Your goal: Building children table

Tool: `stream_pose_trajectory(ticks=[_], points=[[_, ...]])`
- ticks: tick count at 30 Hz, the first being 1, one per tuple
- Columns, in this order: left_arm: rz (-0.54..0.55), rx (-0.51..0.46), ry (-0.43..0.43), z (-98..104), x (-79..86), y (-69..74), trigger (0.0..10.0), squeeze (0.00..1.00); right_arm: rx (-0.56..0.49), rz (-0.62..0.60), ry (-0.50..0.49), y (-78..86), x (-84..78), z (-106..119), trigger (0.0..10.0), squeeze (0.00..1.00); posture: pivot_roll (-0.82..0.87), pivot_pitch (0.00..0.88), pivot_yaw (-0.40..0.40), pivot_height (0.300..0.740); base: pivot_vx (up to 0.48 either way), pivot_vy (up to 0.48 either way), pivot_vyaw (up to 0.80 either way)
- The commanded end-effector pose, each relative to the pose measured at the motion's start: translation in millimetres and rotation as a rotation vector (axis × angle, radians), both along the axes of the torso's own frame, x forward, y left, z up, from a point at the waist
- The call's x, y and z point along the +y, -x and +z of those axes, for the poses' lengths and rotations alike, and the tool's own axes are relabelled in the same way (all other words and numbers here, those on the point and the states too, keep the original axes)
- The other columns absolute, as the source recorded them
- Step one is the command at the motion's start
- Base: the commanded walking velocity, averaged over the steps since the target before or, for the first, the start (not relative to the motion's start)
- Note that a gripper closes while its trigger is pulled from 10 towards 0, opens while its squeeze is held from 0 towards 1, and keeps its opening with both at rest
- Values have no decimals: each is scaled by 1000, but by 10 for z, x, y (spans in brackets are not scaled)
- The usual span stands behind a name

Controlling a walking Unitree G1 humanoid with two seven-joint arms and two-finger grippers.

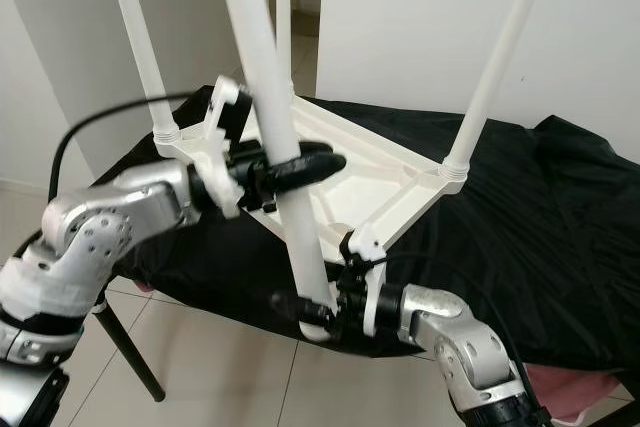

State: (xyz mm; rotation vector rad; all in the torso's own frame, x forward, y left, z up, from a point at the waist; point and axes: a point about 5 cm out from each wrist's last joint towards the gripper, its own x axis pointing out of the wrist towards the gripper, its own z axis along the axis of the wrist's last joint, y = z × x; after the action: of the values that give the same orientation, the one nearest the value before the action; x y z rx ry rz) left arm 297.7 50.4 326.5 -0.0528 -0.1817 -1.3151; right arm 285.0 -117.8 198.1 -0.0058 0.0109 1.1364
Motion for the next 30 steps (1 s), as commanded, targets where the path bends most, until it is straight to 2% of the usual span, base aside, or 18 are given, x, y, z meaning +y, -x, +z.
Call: stream_pose_trajectory(ticks=[1, 7, 10, 15, 17, 18, 20, 24, 25, 30], points=[[90, -23, -17, 51, -1, -73, 10000, 0, -53, -26, -15, -18, -1, 96, 10000, 0, 6, 62, 4, 740, 0, 0, 0], [187, -24, -7, 148, -9, -191, 10000, 0, -110, -105, -37, -115, 53, 242, 10000, 0, 4, 66, 6, 740, 0, 0, 0], [307, -31, -2, 240, -23, -303, 10000, 0, -211, -240, -1, -244, 158, 340, 10000, 0, 7, 73, 7, 740, 0, 0, 0], [391, -37, 35, 316, -25, -371, 10000, 0, -227, -340, 26, -334, 243, 321, 10000, 0, 10, 77, 5, 740, 0, 0, 0], [424, -52, 48, 347, -41, -398, 10000, 0, -228, -420, 32, -392, 301, 283, 10000, 0, 14, 84, 2, 740, 0, 0, 0], [424, -52, 48, 347, -41, -398, 10000, 0, -228, -420, 32, -392, 301, 283, 10000, 0, 14, 84, 2, 740, 0, 0, 0], [466, -82, 45, 378, -103, -406, 10000, 0, -234, -517, 34, -447, 395, 223, 10000, 0, 15, 87, 1, 740, 0, 0, 0], [481, -92, 44, 386, -114, -411, 10000, 0, -237, -533, 35, -456, 410, 216, 10000, 0, 14, 88, 0, 740, 0, 0, 0], [474, -101, 64, 428, -219, -371, 10000, 0, -246, -621, 14, -523, 441, 192, 10000, 0, 14, 90, 3, 740, 0, 0, 0], [464, -109, 83, 465, -331, -328, 10000, 0, -270, -716, -4, -588, 456, 203, 10000, 0, 14, 91, 4, 740, 0, 0, 0]])
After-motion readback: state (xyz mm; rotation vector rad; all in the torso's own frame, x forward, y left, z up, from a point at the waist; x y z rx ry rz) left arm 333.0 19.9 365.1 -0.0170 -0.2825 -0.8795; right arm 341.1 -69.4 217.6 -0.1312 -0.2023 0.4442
